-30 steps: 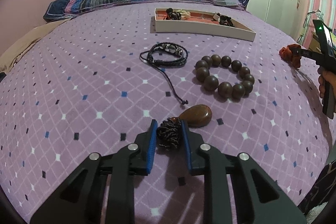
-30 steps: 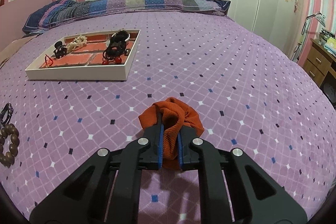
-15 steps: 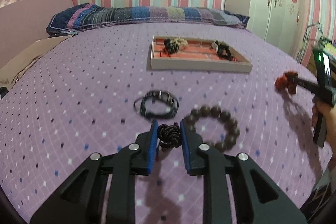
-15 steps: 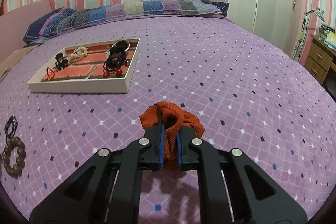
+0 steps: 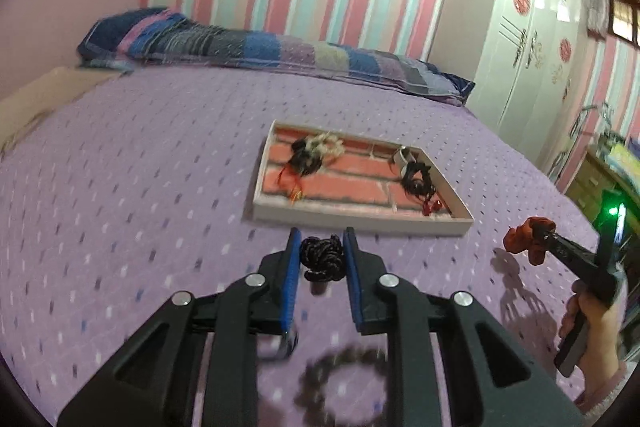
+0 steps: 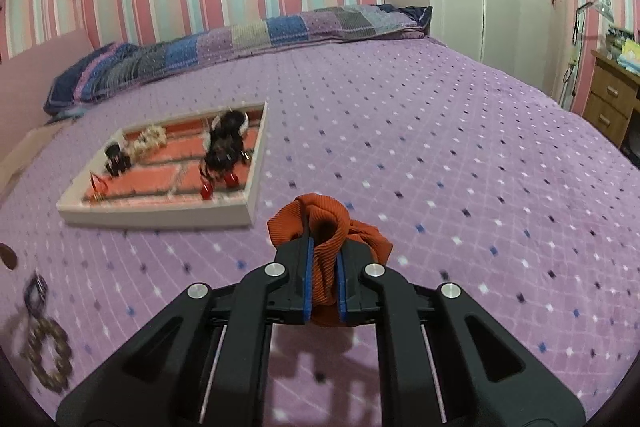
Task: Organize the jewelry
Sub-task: 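Carry the tassel pendant and orange scrunchie over the tray with both tools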
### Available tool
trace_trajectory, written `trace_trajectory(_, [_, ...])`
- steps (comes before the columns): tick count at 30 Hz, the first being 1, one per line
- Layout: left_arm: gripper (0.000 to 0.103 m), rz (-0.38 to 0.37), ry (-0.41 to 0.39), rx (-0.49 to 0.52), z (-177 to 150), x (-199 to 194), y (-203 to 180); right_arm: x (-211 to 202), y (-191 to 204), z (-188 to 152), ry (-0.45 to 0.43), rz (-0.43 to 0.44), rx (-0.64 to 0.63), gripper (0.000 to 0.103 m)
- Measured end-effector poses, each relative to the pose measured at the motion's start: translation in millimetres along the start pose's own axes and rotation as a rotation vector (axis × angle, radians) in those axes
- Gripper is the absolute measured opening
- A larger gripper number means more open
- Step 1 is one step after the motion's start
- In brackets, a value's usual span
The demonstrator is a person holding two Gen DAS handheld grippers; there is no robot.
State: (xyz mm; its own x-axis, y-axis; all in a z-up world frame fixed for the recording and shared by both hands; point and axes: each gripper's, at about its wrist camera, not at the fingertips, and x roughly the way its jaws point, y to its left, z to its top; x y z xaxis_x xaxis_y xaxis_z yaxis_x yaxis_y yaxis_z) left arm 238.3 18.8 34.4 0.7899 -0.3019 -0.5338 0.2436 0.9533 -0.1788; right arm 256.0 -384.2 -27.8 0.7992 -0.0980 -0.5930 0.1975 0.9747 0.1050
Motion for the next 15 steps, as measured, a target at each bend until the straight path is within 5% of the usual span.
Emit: trace_trajectory(15, [0.022, -0.037, 0.062, 0.073, 79, 139, -17, 82, 90, 74, -0.034, 0.069, -0.131, 0.009])
